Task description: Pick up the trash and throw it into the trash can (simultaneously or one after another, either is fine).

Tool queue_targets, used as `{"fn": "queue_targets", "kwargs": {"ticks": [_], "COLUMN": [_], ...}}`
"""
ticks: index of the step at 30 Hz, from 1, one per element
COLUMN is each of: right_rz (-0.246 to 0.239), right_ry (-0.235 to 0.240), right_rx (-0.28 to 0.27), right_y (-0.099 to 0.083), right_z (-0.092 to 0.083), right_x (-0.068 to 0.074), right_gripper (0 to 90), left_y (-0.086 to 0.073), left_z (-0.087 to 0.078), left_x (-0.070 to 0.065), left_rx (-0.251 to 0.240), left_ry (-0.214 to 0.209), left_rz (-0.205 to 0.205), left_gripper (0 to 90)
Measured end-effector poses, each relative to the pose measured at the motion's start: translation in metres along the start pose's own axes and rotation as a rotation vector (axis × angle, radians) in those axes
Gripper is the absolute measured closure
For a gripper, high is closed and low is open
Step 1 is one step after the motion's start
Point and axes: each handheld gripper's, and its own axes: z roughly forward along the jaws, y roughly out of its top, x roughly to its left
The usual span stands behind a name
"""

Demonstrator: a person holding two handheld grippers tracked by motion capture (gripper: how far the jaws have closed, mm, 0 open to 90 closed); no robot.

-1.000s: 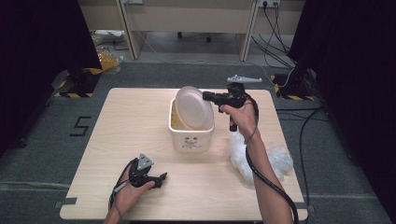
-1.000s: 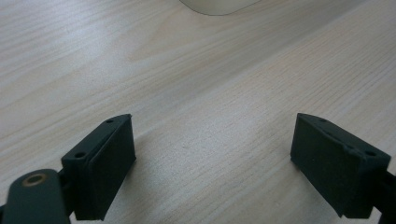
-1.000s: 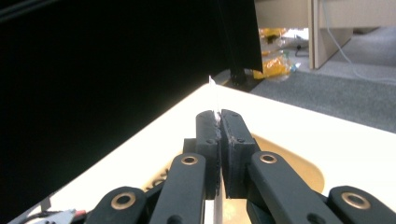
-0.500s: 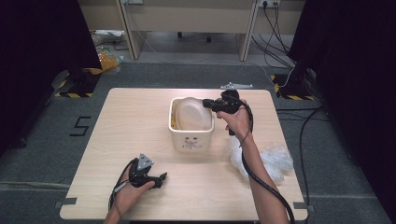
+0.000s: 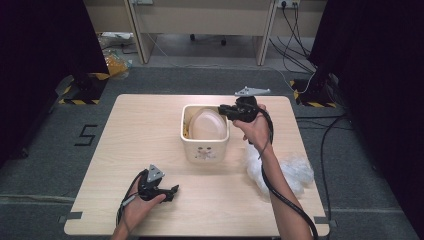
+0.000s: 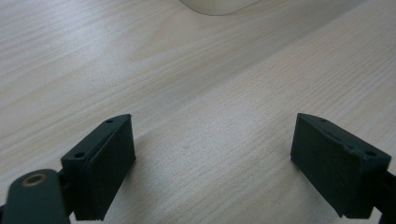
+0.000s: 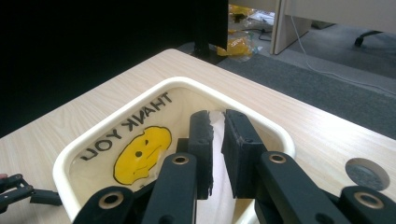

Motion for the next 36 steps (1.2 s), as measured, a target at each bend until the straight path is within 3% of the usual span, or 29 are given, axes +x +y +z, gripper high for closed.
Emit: {"fn": "queue_targets", "kwargs": {"ticks": [9,16,36], "right_rz": [-0.01,0.005,0.01], "right_ry": [-0.008,-0.01,-0.054], "right_rx": [-0.003,-0.022,-0.02], "right_y": [-0.009,-0.03,-0.053], "right_z": [-0.02,-0.038,-0.061], "right_x": [-0.002,-0.002,-0.005], "right_gripper": [74.1,68.8,49.0], "left_y": [0.0,0.0,0.0], "left_z": [0.0,0.0,0.0], "left_x": [0.0,0.0,0.0], "left_rx": [-0.003,-0.005,-0.005], "left_ry": [0.001,0.002,0.002], "left_rz": [-0.003,-0.004,-0.005], "left_gripper": [12.9,12.8,12.6]}}
